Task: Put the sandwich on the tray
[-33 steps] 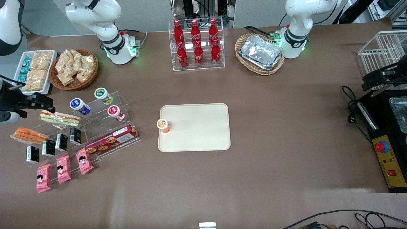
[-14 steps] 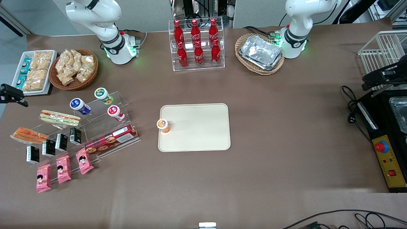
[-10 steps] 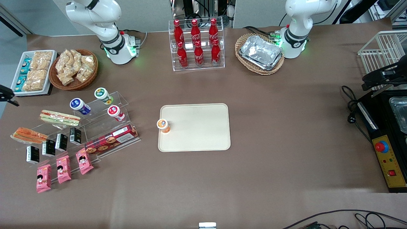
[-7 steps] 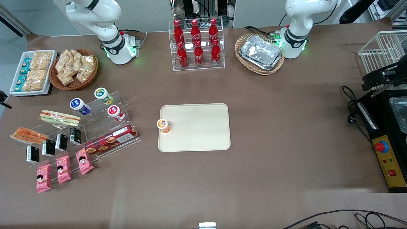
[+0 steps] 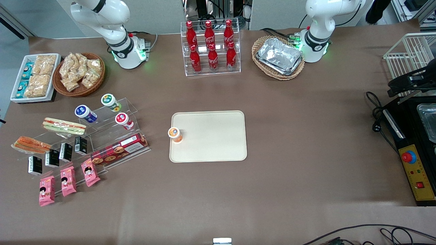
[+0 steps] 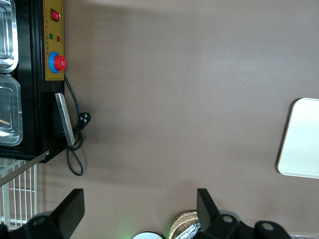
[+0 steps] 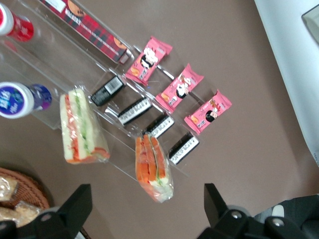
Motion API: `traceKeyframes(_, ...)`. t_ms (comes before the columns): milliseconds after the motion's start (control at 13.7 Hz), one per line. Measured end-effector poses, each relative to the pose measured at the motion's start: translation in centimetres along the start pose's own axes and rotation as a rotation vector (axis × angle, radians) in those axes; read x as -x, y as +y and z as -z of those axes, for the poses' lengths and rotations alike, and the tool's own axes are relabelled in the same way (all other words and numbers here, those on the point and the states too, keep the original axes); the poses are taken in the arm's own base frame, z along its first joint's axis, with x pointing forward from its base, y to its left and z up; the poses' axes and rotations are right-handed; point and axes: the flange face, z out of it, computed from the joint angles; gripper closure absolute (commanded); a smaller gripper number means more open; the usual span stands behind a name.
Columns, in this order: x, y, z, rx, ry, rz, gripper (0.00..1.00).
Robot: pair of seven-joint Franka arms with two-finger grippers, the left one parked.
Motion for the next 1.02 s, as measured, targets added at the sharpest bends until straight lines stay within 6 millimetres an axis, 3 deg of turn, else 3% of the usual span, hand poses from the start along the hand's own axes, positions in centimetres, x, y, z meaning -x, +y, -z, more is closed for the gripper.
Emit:
traceKeyframes(292,4.0,1.8,-3.3,-0.013,0.021,0.034,0.00)
traceKeyframes(438,5.0,2.4,-4.8,-0.019,0.019,0.064,0.00)
traceKeyframes(1022,4.3,3.4,-8.7,-0.055,0.012,0.182,0.00)
